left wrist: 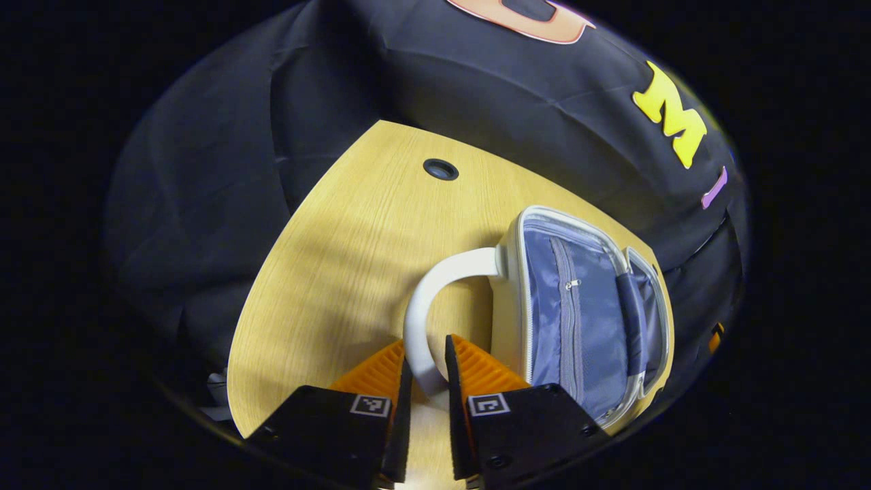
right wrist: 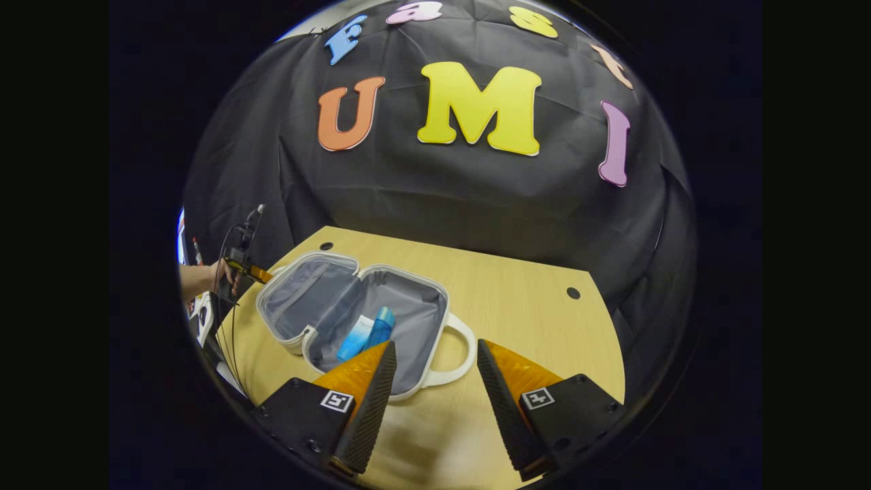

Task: First open the suitcase, pack the skin care products into it, and then close the suitcase.

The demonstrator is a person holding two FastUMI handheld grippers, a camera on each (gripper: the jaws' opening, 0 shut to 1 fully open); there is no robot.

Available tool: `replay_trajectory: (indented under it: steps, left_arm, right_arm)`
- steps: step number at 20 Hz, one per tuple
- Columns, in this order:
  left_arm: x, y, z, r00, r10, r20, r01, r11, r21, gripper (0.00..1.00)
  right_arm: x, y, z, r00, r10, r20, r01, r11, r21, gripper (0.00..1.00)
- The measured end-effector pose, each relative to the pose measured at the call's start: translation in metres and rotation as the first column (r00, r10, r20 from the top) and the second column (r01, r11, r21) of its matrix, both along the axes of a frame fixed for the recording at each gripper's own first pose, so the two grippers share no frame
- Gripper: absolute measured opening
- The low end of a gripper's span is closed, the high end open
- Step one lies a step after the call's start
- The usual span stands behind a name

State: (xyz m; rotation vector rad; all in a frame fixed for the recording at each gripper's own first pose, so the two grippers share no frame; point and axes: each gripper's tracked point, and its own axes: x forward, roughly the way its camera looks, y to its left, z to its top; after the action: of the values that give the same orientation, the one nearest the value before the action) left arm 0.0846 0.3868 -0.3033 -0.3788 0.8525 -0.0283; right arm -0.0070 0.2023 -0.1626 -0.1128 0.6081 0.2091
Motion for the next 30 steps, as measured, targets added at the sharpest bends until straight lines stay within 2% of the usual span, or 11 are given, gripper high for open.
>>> replay_trajectory:
  steps: [2, 3, 6, 9, 11, 14, 18, 20, 22, 26, 30]
  left_arm:
    - [0.002, -0.006, 0.021, 0.999, 0.038, 0.038, -0.036, 0.999, -0.039, 0.17]
    - [0.001, -0.006, 0.031, 0.998, 0.052, 0.046, -0.051, 0.998, -0.024, 0.08]
    - [0.001, -0.012, 0.072, 0.992, 0.066, 0.104, -0.077, 0.991, 0.109, 0.06]
    - [0.001, -0.036, 0.130, 0.983, 0.015, 0.185, -0.065, 0.961, 0.269, 0.05]
    - [0.002, -0.065, 0.178, 0.966, -0.014, 0.257, -0.068, 0.949, 0.308, 0.05]
    - [-0.002, -0.129, 0.232, 0.943, -0.038, 0.331, -0.071, 0.948, 0.311, 0.05]
    - [-0.012, -0.223, 0.268, 0.906, -0.102, 0.412, -0.048, 0.939, 0.339, 0.05]
    - [-0.014, -0.275, 0.274, 0.885, -0.148, 0.441, -0.008, 0.943, 0.332, 0.05]
    - [-0.009, -0.329, 0.269, 0.865, -0.201, 0.459, 0.051, 0.947, 0.319, 0.05]
    - [-0.001, -0.423, 0.225, 0.837, -0.345, 0.424, 0.178, 0.906, 0.384, 0.05]
    - [0.008, -0.484, 0.160, 0.832, -0.429, 0.352, 0.261, 0.863, 0.433, 0.05]
  right_arm:
    - [-0.008, 0.003, -0.001, 1.000, 0.015, 0.006, -0.015, 1.000, 0.017, 0.70]
    - [-0.010, 0.004, 0.000, 1.000, 0.024, 0.010, -0.024, 0.999, 0.022, 0.70]
    - [-0.018, 0.002, 0.007, 0.999, 0.033, 0.026, -0.035, 0.998, 0.052, 0.70]
    - [-0.025, -0.010, 0.017, 0.999, 0.017, 0.046, -0.020, 0.996, 0.081, 0.71]
    - [-0.029, -0.023, 0.024, 0.998, -0.003, 0.059, -0.003, 0.995, 0.101, 0.71]
    - [-0.030, -0.047, 0.034, 0.995, -0.046, 0.093, 0.033, 0.991, 0.131, 0.71]
    - [-0.028, -0.086, 0.036, 0.990, -0.102, 0.102, 0.086, 0.985, 0.149, 0.69]
    - [-0.030, -0.108, 0.036, 0.987, -0.128, 0.102, 0.112, 0.983, 0.147, 0.71]
    - [-0.033, -0.131, 0.039, 0.982, -0.156, 0.105, 0.140, 0.980, 0.145, 0.69]
    - [-0.039, -0.179, 0.037, 0.971, -0.217, 0.101, 0.204, 0.971, 0.127, 0.71]
    - [-0.046, -0.219, 0.027, 0.963, -0.261, 0.068, 0.253, 0.961, 0.111, 0.71]
